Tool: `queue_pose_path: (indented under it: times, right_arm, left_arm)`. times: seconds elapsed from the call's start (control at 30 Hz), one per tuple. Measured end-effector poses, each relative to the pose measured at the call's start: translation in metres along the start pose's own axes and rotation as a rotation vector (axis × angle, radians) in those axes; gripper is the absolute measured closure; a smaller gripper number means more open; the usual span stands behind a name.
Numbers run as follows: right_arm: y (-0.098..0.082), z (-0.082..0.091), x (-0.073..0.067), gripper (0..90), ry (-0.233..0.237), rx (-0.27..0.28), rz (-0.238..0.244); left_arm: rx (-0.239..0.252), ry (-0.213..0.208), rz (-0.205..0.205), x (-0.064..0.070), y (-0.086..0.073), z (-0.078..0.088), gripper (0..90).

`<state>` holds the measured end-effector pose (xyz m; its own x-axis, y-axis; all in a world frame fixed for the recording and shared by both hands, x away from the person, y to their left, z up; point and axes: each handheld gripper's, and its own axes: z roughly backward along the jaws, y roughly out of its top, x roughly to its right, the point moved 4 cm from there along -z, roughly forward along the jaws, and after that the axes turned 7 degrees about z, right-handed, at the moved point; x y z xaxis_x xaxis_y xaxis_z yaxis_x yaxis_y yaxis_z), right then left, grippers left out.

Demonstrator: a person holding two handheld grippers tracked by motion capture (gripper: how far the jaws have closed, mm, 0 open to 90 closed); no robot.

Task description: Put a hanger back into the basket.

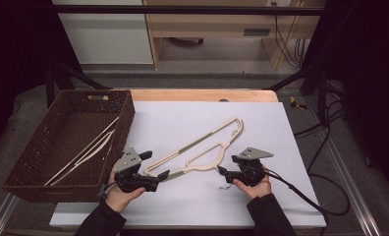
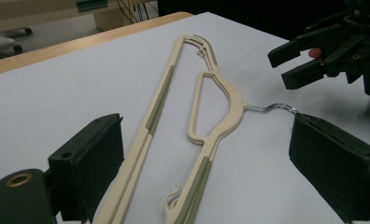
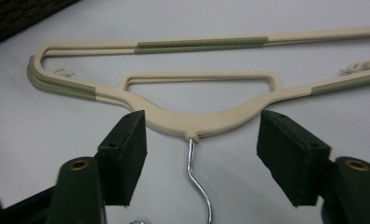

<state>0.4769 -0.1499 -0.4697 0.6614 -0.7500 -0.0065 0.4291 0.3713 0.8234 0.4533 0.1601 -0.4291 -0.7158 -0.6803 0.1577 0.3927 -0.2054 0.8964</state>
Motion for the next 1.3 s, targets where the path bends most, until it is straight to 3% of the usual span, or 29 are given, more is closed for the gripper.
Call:
queue_pose_path:
  times: [0.37,0.43,0.53,0.6,0.63,0.73,1.07,1.3]
  right_arm:
    - [-0.013,-0.031,-0.001,60.8,0.01,-0.102,-0.01]
    - [-0.016,-0.034,-0.001,65.7,0.022,-0.112,0.001]
    - [-0.017,-0.037,-0.003,73.2,0.037,-0.123,-0.025]
    - [-0.018,-0.038,-0.004,77.5,0.048,-0.125,-0.008]
    - [-0.017,-0.038,-0.007,79.1,0.045,-0.136,-0.036]
    - [-0.019,-0.041,-0.007,82.1,0.039,-0.153,-0.017]
    - [-0.018,-0.04,-0.006,88.7,0.018,-0.164,-0.052]
    - [-0.007,-0.03,-0.004,88.8,0.017,-0.107,-0.067]
  left_arm:
    - [-0.03,-0.005,-0.003,0.001,-0.006,-0.007,10.4]
    - [-0.038,-0.006,-0.005,0.002,-0.007,-0.008,10.4]
    - [-0.038,-0.009,-0.004,0.002,-0.007,-0.009,10.6]
    - [-0.038,-0.009,0.0,0.002,-0.008,-0.009,10.9]
    - [-0.039,-0.009,0.001,0.002,-0.008,-0.01,11.0]
    - [-0.044,-0.009,0.003,0.002,-0.009,-0.011,11.0]
    - [-0.056,-0.012,-0.001,0.004,-0.011,-0.016,11.5]
    - [-0.079,-0.026,-0.012,0.009,-0.009,-0.025,12.1]
